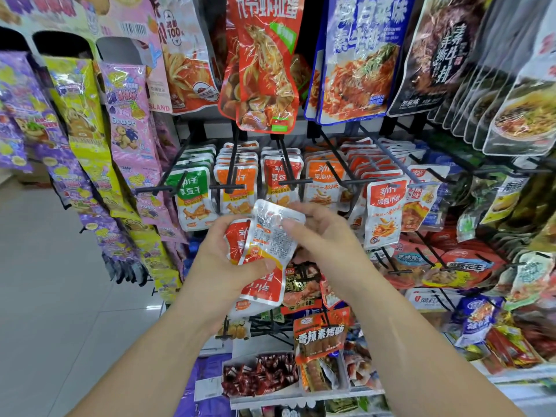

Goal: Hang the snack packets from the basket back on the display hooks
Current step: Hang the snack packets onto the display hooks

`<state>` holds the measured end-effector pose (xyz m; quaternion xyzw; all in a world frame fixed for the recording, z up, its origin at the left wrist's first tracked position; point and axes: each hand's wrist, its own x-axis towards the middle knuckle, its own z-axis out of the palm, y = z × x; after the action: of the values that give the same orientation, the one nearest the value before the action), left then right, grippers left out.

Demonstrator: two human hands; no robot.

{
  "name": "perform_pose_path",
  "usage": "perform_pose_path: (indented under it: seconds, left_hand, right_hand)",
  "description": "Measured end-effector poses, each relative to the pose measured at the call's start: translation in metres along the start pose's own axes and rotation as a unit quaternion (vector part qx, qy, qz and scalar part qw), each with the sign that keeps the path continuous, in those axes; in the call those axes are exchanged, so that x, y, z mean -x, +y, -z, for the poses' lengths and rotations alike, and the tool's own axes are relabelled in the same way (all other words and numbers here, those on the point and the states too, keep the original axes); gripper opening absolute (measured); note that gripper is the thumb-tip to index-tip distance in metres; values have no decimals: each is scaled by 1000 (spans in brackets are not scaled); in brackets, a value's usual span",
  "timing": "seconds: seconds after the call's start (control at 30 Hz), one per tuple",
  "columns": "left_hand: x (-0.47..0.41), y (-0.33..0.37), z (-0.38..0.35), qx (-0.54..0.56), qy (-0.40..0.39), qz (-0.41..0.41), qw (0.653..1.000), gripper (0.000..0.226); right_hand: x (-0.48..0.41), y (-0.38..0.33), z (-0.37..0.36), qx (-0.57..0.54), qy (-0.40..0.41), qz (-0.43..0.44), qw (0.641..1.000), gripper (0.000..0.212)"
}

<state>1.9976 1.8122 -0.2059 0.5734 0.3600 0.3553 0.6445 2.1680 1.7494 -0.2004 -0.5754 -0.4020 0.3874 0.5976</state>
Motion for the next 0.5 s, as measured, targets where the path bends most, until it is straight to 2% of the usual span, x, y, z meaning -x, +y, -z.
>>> perform_pose_path:
  seconds: [0.1, 0.2, 0.27, 0.33, 0.4, 0.43, 0.5]
  left_hand:
    - [0, 0, -10, -18, -6, -5, 1000, 63]
    - [-1, -1, -15, 14, 6, 15, 1000, 49]
    - [-2, -2, -16, 20, 14, 33, 999, 37]
    - [-3, -5, -17, 14, 29, 56, 998, 27]
    - [-6, -9, -19, 28, 52, 88, 994, 12]
    - [-8, -10, -20, 45, 59, 104, 992, 10]
    - [-10, -9, -22, 108, 61, 140, 982, 23]
  right_hand:
    - [8, 4, -3, 17, -8, 18, 1000, 16]
    - [11, 6, 6, -19, 53, 8, 998, 10]
    - [12, 6, 16, 13, 115, 29, 993, 7]
    - [14, 6, 24, 98, 178, 84, 976, 9]
    - [18, 6, 29, 159, 205, 167, 951, 19]
    - [20, 6, 29, 193, 198, 215, 937, 24]
    - [23, 14, 28, 240, 141, 298, 913, 18]
